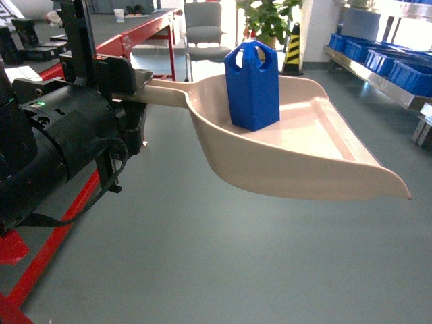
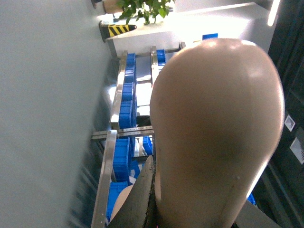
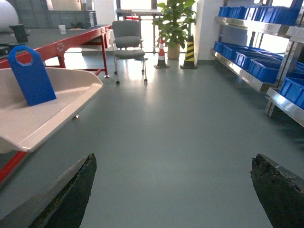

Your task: Place part in tray to right shelf

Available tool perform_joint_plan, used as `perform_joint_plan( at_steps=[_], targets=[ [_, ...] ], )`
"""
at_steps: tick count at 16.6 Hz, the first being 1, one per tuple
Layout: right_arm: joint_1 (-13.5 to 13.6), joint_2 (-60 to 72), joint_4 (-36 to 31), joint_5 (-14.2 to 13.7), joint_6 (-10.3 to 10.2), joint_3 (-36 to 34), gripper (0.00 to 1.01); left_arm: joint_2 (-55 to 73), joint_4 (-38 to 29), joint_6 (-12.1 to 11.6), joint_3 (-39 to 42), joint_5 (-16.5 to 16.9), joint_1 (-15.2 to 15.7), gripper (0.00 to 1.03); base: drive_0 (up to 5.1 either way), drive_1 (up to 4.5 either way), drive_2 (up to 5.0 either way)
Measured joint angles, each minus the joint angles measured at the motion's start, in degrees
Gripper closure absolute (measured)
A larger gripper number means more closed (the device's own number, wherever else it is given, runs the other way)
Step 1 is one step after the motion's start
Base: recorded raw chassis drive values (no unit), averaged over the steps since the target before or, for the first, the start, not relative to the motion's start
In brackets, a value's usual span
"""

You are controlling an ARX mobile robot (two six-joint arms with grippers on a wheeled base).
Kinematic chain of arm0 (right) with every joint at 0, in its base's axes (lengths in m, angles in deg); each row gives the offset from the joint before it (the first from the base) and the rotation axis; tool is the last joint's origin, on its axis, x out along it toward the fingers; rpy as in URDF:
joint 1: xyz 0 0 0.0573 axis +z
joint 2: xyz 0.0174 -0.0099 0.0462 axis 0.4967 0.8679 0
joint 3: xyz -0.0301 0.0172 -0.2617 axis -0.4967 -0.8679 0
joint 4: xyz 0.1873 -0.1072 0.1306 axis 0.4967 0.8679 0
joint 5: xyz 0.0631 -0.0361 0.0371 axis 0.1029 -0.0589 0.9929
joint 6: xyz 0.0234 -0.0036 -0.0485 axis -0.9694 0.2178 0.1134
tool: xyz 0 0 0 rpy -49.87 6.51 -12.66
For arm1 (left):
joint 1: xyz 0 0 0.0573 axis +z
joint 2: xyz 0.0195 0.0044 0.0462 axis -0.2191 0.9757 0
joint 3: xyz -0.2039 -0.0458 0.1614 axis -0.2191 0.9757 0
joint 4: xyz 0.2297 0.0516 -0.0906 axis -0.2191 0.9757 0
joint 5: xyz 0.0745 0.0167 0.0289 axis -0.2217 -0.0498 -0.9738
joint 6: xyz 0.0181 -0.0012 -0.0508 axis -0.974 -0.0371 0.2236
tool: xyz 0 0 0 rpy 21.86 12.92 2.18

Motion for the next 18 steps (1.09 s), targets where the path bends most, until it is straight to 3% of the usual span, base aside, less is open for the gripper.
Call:
perform_joint_plan(
  at_steps=[18],
  targets=[
    [0.00, 0.00, 0.17, -0.02, 0.00, 0.00, 0.03, 0.00, 0.48, -0.07, 0.00, -0.07, 0.00, 0.86, 0.0, 4.25, -4.2]
  ],
)
